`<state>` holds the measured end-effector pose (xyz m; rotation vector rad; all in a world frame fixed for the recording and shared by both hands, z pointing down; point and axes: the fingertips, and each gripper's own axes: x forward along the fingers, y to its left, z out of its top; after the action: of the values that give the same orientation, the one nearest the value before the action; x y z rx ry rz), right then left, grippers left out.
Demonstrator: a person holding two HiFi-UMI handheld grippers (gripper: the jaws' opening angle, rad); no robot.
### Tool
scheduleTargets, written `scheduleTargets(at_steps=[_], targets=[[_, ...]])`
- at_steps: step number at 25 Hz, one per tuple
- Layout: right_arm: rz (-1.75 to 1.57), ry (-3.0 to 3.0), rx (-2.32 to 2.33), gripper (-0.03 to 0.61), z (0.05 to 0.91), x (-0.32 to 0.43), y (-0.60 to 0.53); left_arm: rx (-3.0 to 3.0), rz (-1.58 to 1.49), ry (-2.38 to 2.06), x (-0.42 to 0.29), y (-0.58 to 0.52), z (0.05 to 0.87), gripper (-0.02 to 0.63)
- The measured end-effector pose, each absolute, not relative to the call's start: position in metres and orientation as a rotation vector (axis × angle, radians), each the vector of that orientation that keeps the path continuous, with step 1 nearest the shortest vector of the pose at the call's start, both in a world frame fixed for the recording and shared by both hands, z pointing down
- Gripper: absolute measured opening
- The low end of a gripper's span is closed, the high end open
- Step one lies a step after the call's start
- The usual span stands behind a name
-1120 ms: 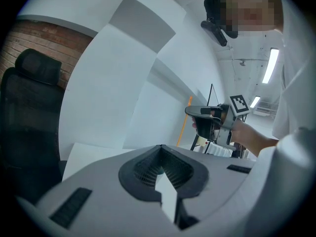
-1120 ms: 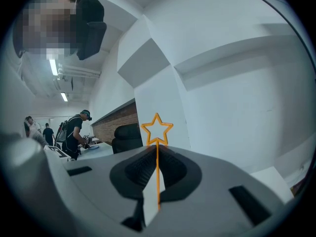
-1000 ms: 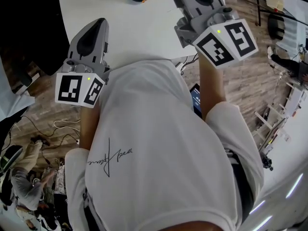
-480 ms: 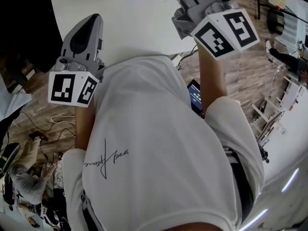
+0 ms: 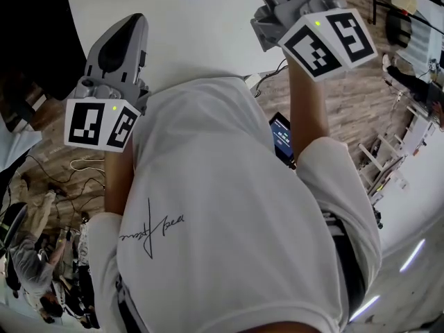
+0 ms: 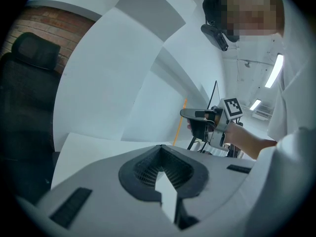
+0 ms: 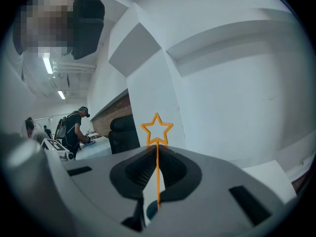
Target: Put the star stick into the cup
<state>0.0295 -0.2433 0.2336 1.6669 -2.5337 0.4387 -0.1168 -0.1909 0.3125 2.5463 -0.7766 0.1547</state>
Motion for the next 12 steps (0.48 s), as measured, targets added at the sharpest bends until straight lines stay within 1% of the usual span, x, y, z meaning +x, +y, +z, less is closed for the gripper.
scheduleTargets(at_steps=[12], targets=[[0.494,-2.524,1.654,0.018,0.2452,0.0287,-0.2535,2.523,0.178,-0.773,-0.1185,-0.2017,0.3203,0.008]])
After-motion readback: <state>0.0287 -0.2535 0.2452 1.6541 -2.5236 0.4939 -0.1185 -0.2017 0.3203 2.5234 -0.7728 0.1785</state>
